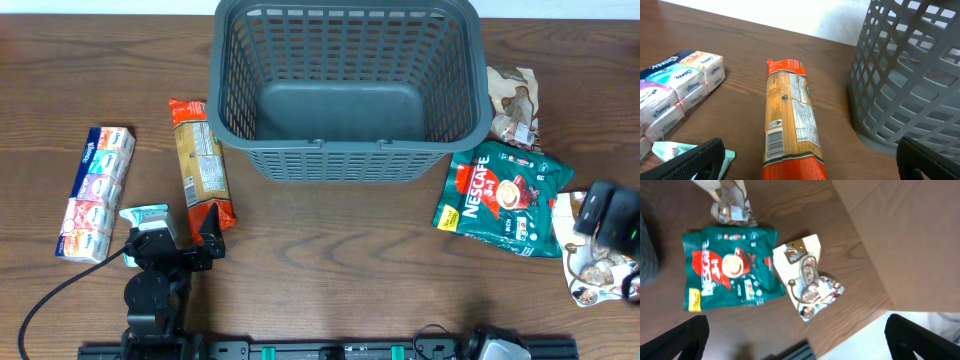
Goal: Pack container
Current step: 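Lower the right gripper and grasp the beige Pantree snack bag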
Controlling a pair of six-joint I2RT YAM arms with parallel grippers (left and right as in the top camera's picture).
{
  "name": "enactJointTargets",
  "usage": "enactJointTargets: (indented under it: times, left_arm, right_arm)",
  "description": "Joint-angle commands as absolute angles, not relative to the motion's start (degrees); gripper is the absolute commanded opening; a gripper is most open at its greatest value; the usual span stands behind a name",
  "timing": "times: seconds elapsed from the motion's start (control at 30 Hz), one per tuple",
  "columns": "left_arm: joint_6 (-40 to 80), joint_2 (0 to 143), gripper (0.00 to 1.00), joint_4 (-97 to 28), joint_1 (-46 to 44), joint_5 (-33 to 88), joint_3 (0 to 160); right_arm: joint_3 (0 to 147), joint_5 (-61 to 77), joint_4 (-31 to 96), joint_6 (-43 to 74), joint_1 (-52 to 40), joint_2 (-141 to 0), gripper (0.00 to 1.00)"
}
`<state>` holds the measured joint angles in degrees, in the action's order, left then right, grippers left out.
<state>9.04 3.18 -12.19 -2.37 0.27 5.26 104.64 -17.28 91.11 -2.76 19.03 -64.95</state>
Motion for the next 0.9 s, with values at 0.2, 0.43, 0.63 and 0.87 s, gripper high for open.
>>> enactJointTargets:
  times: [0.2,0.43,0.63,0.87]
  left_arm:
    - [9.3,3.2,0.99,-12.8,-2.5,0.9,3.9]
    - [9.3,3.2,0.99,-12.7,-2.5,0.9,3.9]
    - [9.3,3.2,0.99,-12.8,-2.5,0.9,3.9]
    - [9.3,3.2,0.99,-12.8,-2.5,0.9,3.9]
  right_arm:
    - [102.6,3.7,88.4,-9.0,36.8,-73.8,0.99]
    - [93.7,3.3,85.0,-9.9,43.3,-77.6,0.99]
    - [88.3,3.0,78.3,-11.2,45.2,-79.3,0.99]
    - [87.4,3.2,68.7,-21.3,45.4,-84.0,0.99]
